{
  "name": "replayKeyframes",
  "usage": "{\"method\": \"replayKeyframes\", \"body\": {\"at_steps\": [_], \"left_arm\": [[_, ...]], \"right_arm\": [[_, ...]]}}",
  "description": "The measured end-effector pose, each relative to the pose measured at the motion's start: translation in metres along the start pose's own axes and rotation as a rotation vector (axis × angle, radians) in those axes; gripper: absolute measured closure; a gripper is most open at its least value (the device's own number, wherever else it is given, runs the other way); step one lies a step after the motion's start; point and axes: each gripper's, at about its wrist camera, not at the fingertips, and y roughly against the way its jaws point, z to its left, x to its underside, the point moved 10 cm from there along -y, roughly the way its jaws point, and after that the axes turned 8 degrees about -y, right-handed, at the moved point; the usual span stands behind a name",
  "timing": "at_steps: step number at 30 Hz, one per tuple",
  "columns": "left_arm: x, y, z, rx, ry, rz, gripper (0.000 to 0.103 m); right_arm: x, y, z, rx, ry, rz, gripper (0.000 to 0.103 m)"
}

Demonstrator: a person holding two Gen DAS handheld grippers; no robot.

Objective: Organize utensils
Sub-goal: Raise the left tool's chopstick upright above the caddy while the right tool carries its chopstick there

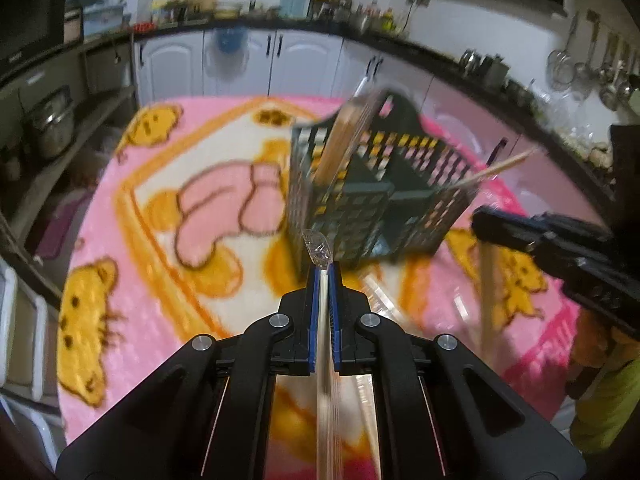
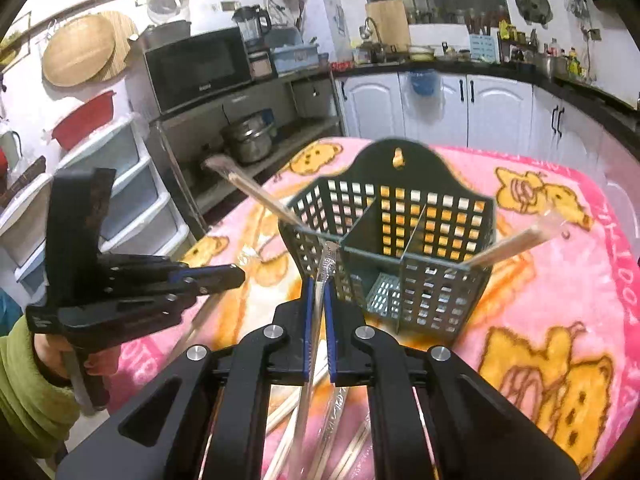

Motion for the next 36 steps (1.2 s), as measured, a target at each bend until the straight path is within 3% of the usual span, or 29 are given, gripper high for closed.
{"method": "replayKeyframes", "body": {"at_steps": [17,36], "left_arm": [[-0.092,0.058,-0.036,-0.012,-0.025,-0.255,0.101],[-0.193,0.062,-0.037,-0.137,0.026,-0.476,0.101]], "right_arm": [[-0.054,0.059,-0.002,0.012,0.008,-0.193,0.098],[-0.146,0.108,-0.018,0.044,0.019,-0.446,0.098]]}}
